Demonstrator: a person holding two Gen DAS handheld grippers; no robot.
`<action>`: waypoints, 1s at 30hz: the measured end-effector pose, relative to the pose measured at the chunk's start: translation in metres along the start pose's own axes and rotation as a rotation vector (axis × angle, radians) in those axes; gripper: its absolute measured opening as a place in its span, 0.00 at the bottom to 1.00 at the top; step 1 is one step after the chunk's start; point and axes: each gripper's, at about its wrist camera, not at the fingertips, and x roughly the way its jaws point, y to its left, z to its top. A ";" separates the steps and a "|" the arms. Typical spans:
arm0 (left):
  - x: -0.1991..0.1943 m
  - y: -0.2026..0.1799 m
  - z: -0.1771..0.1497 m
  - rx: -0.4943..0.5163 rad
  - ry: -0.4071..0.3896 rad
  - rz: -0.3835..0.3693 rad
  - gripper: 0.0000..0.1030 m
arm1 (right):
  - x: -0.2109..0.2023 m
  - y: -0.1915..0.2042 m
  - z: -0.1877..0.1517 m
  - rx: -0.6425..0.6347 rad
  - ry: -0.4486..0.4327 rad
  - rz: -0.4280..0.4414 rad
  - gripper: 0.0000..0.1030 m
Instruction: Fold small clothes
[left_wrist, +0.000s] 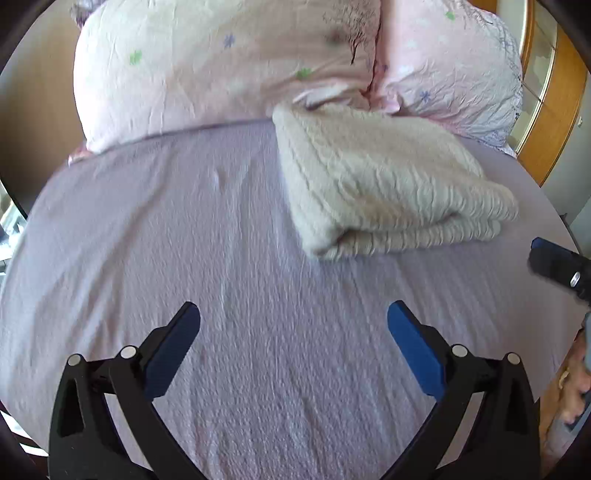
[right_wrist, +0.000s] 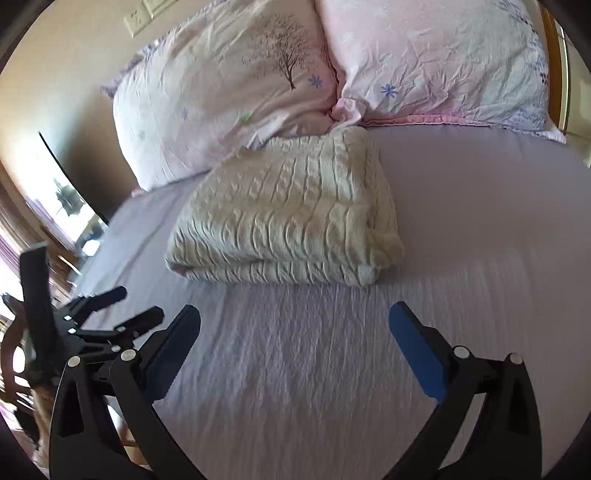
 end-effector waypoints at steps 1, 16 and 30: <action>0.004 0.002 -0.002 -0.006 0.008 -0.007 0.98 | 0.006 0.006 -0.005 -0.029 0.008 -0.043 0.99; 0.016 -0.008 -0.020 0.055 0.024 0.030 0.98 | 0.040 0.021 -0.036 -0.092 0.074 -0.265 0.99; 0.016 -0.008 -0.019 0.053 0.024 0.032 0.98 | 0.039 0.022 -0.038 -0.088 0.074 -0.268 0.99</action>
